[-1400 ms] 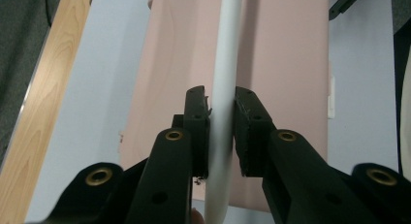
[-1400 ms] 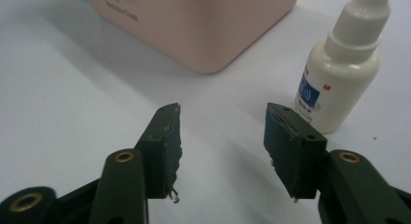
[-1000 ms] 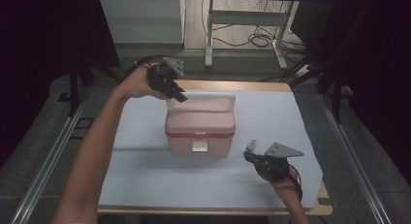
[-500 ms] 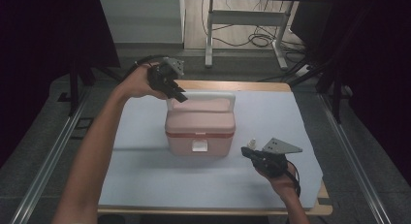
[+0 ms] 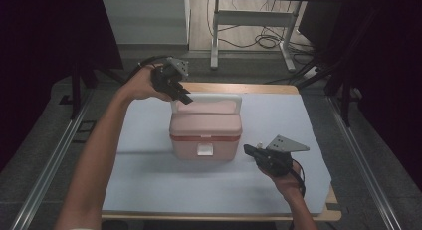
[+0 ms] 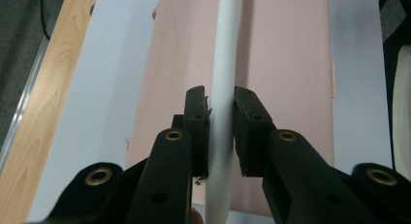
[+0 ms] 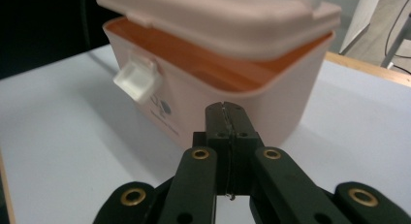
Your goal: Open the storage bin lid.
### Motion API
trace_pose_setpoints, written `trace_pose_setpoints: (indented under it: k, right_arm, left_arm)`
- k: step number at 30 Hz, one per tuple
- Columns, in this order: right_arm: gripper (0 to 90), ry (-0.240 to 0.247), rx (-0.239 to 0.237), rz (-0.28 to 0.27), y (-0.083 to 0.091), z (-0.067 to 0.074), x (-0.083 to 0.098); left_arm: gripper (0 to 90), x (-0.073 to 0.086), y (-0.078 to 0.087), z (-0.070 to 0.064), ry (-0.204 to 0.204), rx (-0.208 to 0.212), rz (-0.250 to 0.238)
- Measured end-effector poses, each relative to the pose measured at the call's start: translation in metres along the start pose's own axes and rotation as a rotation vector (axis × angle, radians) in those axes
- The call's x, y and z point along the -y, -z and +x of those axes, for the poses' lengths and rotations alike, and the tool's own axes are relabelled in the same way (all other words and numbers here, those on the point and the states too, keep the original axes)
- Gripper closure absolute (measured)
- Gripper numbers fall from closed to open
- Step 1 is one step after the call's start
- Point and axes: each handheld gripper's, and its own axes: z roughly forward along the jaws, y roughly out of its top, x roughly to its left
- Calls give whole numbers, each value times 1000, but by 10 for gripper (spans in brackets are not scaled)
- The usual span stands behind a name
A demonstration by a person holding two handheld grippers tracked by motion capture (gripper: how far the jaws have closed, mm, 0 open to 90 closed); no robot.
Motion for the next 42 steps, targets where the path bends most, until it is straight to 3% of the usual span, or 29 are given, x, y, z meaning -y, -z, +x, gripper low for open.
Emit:
trace_pose_setpoints:
  k: [16, 37, 39, 42]
  right_arm:
    - [899, 5, -11, -2, -28, 8, -14]
    - [899, 10, 56, -52, -39, 13, -12]
    - [898, 13, 58, -52, -39, 14, -12]
    - [898, 16, 63, -53, -39, 13, -11]
  left_arm:
    - [776, 2, 0, 2, 5, 5, -10]
    - [766, 2, 0, 3, 11, -1, -19]
    - [733, 3, 1, 2, 19, -21, -15]
    - [564, 4, 3, 2, 45, -50, -30]
